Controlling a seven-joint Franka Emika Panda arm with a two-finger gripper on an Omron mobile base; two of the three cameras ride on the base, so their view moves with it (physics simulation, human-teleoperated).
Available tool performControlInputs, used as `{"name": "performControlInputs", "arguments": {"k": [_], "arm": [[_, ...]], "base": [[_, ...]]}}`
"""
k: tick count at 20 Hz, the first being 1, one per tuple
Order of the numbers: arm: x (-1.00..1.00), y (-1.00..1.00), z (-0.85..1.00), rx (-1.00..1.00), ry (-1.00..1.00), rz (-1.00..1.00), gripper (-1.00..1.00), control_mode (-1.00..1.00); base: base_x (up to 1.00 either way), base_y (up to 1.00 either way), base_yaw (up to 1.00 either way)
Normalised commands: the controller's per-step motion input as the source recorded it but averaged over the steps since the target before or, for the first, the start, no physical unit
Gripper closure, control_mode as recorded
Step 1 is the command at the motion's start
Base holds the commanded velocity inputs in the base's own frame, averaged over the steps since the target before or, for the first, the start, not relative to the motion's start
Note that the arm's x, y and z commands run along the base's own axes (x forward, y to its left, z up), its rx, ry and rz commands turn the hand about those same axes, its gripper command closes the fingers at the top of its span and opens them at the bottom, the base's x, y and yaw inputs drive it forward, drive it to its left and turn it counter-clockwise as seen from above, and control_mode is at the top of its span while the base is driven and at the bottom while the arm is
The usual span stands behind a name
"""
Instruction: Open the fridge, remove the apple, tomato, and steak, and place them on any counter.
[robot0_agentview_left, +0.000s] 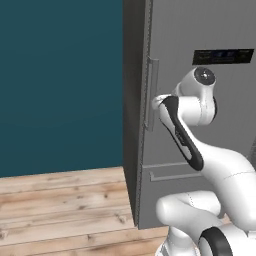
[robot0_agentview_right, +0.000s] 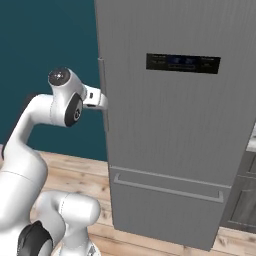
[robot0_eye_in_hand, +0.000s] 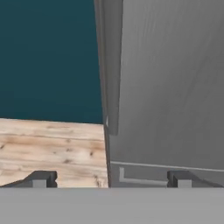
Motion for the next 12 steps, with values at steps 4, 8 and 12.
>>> {"name": "performControlInputs", "arguments": {"k": [4,8,12], "arm": [[0.35,0.0,0.1,0.06,-0.11,-0.05,-1.0,-1.0],[0.37,0.0,0.04,0.03,-0.05,-0.01,-1.0,-1.0],[0.37,0.0,0.02,0.02,-0.05,-0.04,-1.0,-1.0]], "base": [[0.0,0.0,0.0],[0.0,0.0,0.0],[0.0,0.0,0.0]]}}
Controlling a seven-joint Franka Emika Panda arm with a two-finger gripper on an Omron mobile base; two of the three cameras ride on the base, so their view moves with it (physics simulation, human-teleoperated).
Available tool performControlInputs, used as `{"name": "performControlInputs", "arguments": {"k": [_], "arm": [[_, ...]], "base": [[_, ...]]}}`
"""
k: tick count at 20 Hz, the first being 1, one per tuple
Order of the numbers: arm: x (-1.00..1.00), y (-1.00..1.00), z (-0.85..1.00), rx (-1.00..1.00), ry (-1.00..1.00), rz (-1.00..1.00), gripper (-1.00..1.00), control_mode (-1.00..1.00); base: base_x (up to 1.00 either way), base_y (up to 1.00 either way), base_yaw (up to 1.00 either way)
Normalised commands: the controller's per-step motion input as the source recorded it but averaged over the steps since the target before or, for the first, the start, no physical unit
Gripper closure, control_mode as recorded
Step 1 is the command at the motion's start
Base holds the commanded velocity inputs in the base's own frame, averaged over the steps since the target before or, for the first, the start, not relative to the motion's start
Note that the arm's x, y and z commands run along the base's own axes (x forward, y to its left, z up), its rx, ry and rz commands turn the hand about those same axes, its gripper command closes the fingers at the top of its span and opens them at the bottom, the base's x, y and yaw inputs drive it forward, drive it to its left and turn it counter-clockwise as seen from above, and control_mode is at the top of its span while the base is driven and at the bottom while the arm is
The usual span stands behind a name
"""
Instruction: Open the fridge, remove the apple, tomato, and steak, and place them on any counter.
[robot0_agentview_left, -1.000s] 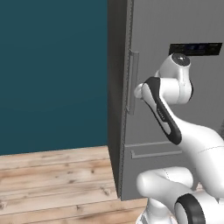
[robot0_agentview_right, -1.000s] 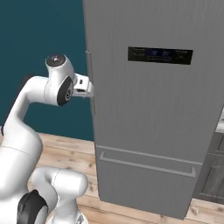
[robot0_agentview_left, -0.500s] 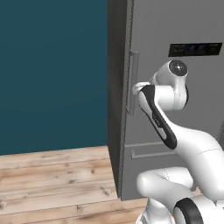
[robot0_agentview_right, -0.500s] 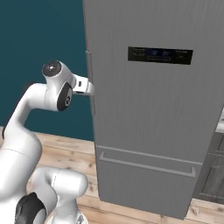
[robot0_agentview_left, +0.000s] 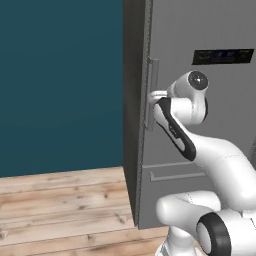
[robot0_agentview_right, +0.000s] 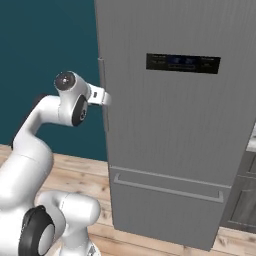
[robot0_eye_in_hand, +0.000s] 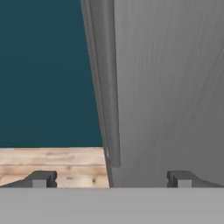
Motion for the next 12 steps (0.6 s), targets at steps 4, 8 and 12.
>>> {"name": "performControlInputs", "arguments": {"k": [4,8,12], "arm": [[0.35,0.0,0.18,0.02,-0.07,-0.04,-1.0,-1.0],[0.27,0.0,0.41,0.02,-0.09,-0.04,-1.0,-1.0],[0.34,0.0,0.27,0.02,-0.07,-0.04,-1.0,-1.0]], "base": [[0.0,0.0,0.0],[0.0,0.0,0.0],[0.0,0.0,0.0]]}}
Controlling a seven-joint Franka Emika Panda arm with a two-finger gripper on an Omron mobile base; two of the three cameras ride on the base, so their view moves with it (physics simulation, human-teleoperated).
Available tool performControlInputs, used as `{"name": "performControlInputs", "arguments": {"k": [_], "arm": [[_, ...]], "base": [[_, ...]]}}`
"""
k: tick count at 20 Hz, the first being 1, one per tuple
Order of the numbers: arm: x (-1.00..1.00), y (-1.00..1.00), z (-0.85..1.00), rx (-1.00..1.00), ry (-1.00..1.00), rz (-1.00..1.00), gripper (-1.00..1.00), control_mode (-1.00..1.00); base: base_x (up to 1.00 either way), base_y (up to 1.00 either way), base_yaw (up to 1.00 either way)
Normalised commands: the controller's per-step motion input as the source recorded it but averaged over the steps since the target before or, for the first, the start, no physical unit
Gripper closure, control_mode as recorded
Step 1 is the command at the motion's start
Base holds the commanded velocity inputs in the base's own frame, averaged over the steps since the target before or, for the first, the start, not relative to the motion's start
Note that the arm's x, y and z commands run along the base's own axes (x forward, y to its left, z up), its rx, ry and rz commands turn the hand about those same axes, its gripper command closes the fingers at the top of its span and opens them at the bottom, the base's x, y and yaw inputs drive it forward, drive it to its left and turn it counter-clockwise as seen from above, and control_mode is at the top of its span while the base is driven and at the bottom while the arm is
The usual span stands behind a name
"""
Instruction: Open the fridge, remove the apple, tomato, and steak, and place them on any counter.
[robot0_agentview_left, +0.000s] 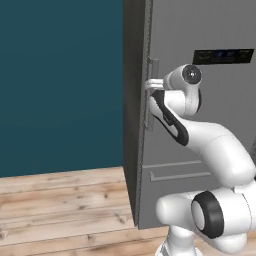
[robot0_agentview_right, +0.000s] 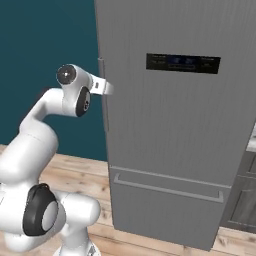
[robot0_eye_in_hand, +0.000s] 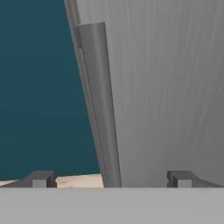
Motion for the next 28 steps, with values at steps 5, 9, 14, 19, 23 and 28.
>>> {"name": "performControlInputs", "arguments": {"k": [5,9,14,19,23,28], "arm": [[0.26,0.0,0.17,0.02,-0.08,-0.03,-1.0,-1.0],[0.33,0.0,0.02,0.03,-0.09,-0.02,-1.0,-1.0],[0.46,0.0,0.0,0.05,-0.04,0.0,-1.0,-1.0],[0.59,0.0,0.0,0.05,0.0,0.0,-1.0,-1.0],[0.59,0.0,0.0,0.05,0.0,0.0,-1.0,-1.0],[0.58,0.0,0.0,0.02,0.02,0.0,-1.0,-1.0]], "base": [[0.0,0.0,0.0],[0.0,0.0,0.0],[0.0,0.0,0.0],[0.0,0.0,0.0],[0.0,0.0,0.0],[0.0,0.0,0.0]]}}
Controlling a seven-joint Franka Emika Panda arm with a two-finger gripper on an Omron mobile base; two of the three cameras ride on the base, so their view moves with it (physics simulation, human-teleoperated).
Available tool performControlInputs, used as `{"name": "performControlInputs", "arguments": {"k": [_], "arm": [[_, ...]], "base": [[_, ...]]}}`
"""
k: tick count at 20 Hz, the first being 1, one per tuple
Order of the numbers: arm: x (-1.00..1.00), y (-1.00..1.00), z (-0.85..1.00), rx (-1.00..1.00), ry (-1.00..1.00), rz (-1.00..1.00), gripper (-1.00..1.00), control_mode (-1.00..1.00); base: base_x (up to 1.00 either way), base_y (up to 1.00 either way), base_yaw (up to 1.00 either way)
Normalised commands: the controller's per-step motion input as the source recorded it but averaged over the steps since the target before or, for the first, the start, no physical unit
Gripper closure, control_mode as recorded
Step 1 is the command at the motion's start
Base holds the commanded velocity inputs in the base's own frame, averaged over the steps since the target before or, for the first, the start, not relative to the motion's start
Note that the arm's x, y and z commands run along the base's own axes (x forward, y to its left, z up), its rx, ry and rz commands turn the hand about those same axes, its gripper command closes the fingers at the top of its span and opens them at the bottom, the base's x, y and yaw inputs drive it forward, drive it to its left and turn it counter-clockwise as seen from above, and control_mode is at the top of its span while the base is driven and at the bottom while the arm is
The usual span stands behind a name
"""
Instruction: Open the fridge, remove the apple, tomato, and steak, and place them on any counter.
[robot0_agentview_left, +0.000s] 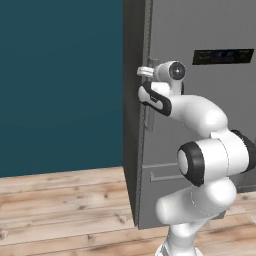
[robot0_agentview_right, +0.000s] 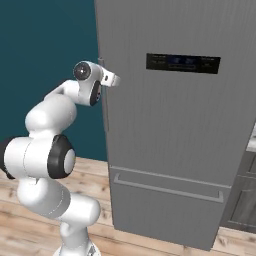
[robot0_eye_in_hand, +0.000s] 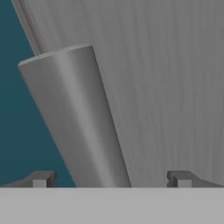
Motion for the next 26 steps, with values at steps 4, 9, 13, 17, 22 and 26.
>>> {"name": "performControlInputs", "arguments": {"k": [4,9,13,17,22,26], "arm": [[0.6,0.0,-0.03,0.01,0.01,0.0,-1.0,-1.0],[0.1,0.0,0.0,0.0,0.02,0.0,1.0,-1.0],[0.0,0.0,0.0,0.0,0.0,0.0,1.0,-1.0],[-0.49,-0.02,0.0,0.0,0.0,0.0,1.0,-1.0],[-1.0,-0.33,0.0,0.0,-0.01,0.0,1.0,-1.0],[-1.0,-0.47,0.0,0.0,-0.03,0.0,1.0,-1.0]], "base": [[0.0,0.0,0.0],[0.0,0.0,0.0],[0.0,0.0,0.0],[0.0,0.0,0.0],[0.0,0.0,0.0],[0.0,0.0,0.0]]}}
